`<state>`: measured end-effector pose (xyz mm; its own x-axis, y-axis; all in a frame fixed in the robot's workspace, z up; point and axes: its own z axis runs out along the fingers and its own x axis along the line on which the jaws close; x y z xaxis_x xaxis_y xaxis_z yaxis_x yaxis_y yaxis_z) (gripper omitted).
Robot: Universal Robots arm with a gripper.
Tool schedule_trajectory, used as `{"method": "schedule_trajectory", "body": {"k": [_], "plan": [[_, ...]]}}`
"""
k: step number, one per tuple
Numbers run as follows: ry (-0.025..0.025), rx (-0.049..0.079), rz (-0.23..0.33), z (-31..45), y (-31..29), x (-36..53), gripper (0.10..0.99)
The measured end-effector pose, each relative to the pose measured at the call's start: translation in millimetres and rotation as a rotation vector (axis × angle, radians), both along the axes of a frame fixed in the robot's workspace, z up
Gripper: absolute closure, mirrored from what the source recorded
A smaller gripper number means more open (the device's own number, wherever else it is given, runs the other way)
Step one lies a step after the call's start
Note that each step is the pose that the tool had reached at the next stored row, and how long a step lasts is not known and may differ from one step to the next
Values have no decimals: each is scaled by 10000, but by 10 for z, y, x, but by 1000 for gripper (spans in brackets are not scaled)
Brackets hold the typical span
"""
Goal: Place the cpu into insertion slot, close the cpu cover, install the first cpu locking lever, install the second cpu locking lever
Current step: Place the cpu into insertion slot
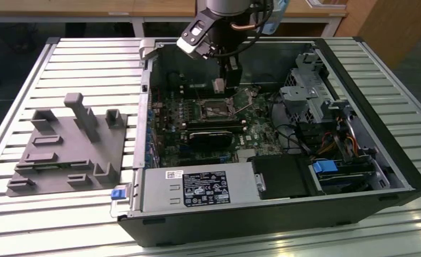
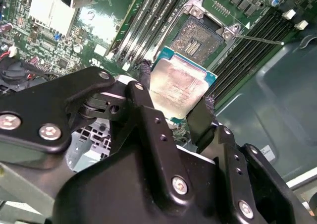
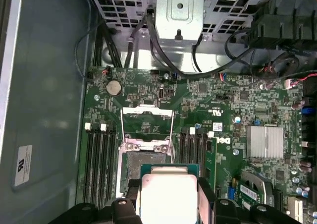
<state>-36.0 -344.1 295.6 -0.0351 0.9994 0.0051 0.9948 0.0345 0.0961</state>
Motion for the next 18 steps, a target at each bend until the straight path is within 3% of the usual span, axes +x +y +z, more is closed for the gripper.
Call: {"method": "schedule_trajectory", "body": {"k": [3,9,18], "plan": [[26,-1,0,-55,18,0,545],[27,0,-20,-117,24,0,545],[28,-3,-23,-156,24,0,545]]}}
